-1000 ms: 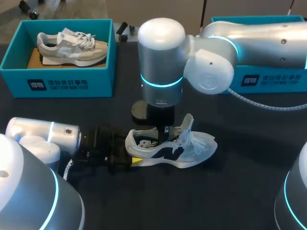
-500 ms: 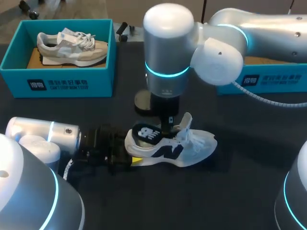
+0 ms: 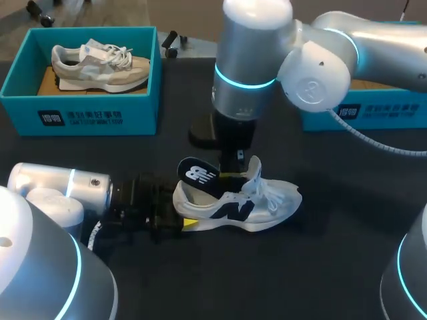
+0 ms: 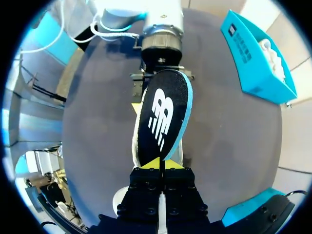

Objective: Take the shoe out of the shoebox, open the shoe tongue, remove and reinsert the insole, then place the shoe into the shoebox

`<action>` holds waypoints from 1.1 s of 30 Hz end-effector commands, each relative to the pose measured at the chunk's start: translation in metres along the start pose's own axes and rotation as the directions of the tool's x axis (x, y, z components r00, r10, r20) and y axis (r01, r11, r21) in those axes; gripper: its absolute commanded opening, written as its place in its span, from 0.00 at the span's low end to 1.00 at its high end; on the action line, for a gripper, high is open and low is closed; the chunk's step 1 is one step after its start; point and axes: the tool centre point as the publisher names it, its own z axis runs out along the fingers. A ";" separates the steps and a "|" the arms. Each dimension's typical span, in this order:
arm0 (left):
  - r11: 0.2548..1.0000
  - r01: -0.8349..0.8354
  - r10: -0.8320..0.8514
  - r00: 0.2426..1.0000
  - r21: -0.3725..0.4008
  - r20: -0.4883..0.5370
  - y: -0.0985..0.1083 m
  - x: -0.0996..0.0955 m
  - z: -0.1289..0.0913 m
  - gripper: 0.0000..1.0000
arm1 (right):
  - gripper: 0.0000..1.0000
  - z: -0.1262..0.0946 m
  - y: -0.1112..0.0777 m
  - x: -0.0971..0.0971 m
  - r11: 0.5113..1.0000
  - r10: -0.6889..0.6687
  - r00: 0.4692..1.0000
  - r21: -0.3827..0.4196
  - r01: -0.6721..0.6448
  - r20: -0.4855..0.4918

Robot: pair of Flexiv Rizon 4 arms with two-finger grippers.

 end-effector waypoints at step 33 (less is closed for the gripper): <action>1.000 0.000 0.000 1.000 -0.003 -0.002 0.000 0.000 0.001 0.00 | 1.00 0.000 0.027 -0.012 0.966 -0.066 0.992 -0.255 0.038 -0.103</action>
